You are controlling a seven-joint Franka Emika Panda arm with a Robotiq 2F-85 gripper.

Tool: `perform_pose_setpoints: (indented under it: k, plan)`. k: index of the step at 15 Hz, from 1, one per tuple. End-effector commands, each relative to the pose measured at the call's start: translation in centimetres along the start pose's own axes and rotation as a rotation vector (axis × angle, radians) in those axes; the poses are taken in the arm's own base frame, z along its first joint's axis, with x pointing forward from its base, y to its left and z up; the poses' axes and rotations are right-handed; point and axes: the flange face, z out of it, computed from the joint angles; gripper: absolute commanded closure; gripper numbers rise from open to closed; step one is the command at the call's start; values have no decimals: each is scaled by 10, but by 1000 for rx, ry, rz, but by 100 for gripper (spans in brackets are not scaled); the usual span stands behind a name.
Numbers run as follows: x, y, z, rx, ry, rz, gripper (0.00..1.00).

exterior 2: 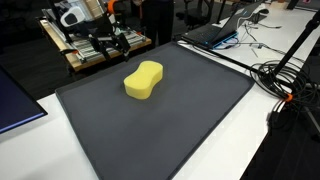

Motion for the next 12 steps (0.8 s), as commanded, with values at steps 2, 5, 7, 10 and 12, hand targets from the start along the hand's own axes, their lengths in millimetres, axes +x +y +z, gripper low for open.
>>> perform_pose_setpoints:
  k: [2,5,7,10,12]
  plan:
    - [14,-41,-3,-88,52,-32,0]
    - [14,-72,-4,-154,93,-65,0]
    - [12,-92,-6,-193,99,-86,0]
    - [4,-121,-10,-259,96,-104,0]
    - [-8,-138,-12,-302,76,-112,0]
